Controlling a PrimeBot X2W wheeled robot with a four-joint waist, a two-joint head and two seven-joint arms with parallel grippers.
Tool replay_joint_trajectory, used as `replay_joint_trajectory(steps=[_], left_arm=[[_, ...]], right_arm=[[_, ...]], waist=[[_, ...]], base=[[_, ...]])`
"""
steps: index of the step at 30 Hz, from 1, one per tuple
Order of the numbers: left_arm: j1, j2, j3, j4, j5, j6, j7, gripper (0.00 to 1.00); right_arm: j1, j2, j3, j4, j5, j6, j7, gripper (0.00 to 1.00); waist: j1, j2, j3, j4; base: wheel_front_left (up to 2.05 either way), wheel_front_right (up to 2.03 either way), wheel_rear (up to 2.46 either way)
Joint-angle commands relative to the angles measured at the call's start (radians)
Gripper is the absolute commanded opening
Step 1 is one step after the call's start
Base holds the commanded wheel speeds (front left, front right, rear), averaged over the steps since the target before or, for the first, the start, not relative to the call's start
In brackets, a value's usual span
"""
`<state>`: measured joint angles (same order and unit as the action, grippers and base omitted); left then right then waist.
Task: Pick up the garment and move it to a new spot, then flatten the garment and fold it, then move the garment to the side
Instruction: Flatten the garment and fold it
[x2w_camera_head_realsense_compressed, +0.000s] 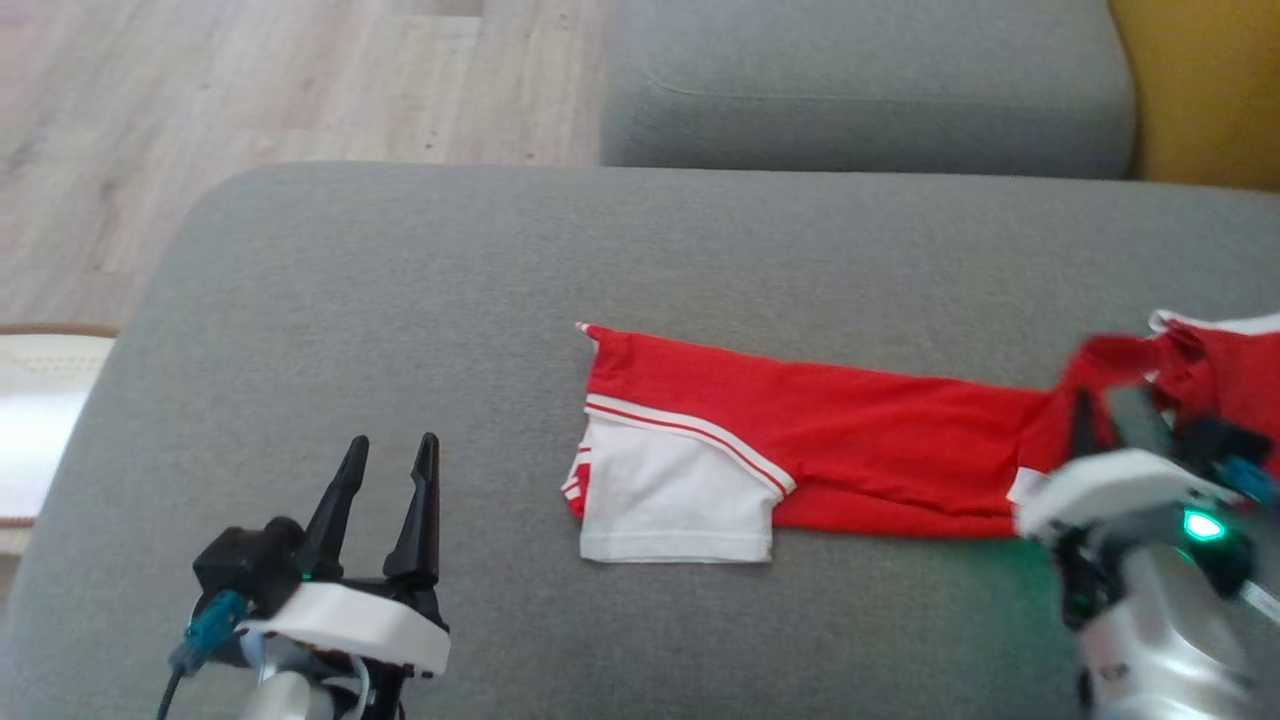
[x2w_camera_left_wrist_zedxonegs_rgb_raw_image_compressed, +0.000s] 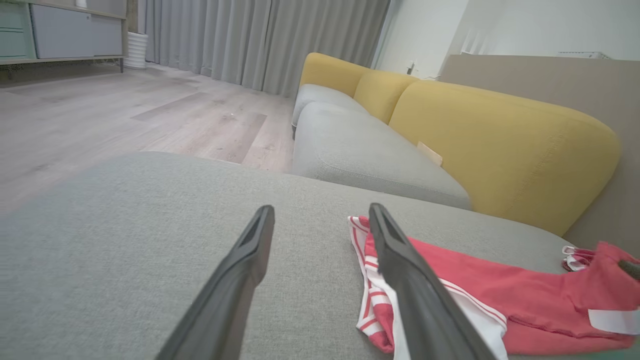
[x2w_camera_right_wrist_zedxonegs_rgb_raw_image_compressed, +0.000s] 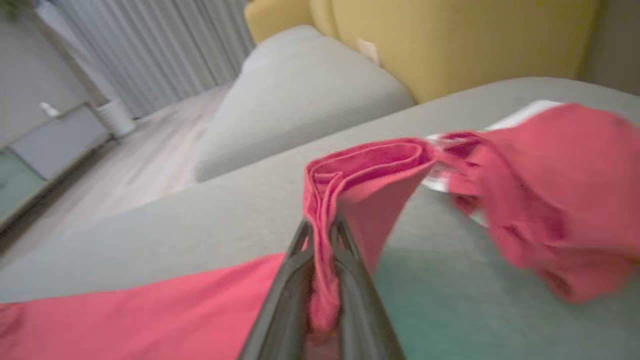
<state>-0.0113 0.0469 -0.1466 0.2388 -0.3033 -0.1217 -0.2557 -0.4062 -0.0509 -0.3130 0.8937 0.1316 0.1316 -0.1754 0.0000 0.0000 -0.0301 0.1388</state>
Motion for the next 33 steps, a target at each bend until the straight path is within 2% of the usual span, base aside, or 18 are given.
replay_joint_trajectory(steps=[1, 8, 14, 18, 21, 27, 32, 33], left_arm=[[-0.040, 0.003, 0.034, -0.033, 0.000, 0.003, -0.006, 1.00], [-0.037, 0.003, 0.029, -0.027, 0.009, 0.001, -0.006, 1.00], [-0.031, 0.003, 0.024, -0.021, 0.017, -0.001, -0.006, 1.00], [-0.035, 0.003, 0.007, -0.011, 0.017, -0.003, -0.006, 1.00], [-0.037, 0.003, 0.005, -0.008, 0.016, -0.004, -0.006, 1.00], [-0.037, 0.003, 0.000, -0.005, 0.018, -0.005, -0.006, 1.00], [-0.041, 0.003, 0.007, 0.006, 0.028, -0.002, -0.006, 1.00], [-0.041, 0.003, 0.010, 0.010, 0.035, -0.001, -0.006, 1.00]], right_arm=[[-0.068, 0.000, 0.082, -0.038, 0.061, -0.001, 0.003, 0.00], [-0.037, 0.000, 0.479, -0.154, 0.410, -0.001, 0.027, 0.00], [-0.025, 0.001, 0.697, -0.185, 0.551, -0.001, 0.000, 0.00], [-0.047, 0.001, 0.817, -0.133, 0.650, -0.001, -0.040, 0.00], [-0.071, 0.001, 0.870, -0.080, 0.689, -0.001, -0.060, 0.00], [-0.112, 0.001, 0.949, -0.001, 0.776, -0.001, -0.081, 0.00], [-0.132, 0.001, 1.034, 0.026, 0.811, -0.001, -0.086, 0.00], [-0.129, 0.001, 1.047, 0.026, 0.817, -0.001, -0.086, 0.73]], waist=[[0.0000, 0.0000, -0.010, 0.019], [0.0000, 0.0000, -0.024, 0.093], [0.0000, 0.0000, -0.020, 0.166], [0.0000, 0.0000, -0.009, 0.232], [0.0000, 0.0000, -0.002, 0.262], [0.0000, 0.0000, 0.018, 0.297], [0.0000, 0.0000, 0.029, 0.298], [0.0000, 0.0000, 0.027, 0.295]], base=[[0.00, 0.00, 0.00], [0.00, 0.00, 0.00], [0.00, 0.00, 0.00], [0.00, 0.00, 0.00], [0.00, 0.00, 0.00], [0.00, 0.00, 0.00], [0.00, 0.00, 0.00], [0.00, 0.00, 0.00]])
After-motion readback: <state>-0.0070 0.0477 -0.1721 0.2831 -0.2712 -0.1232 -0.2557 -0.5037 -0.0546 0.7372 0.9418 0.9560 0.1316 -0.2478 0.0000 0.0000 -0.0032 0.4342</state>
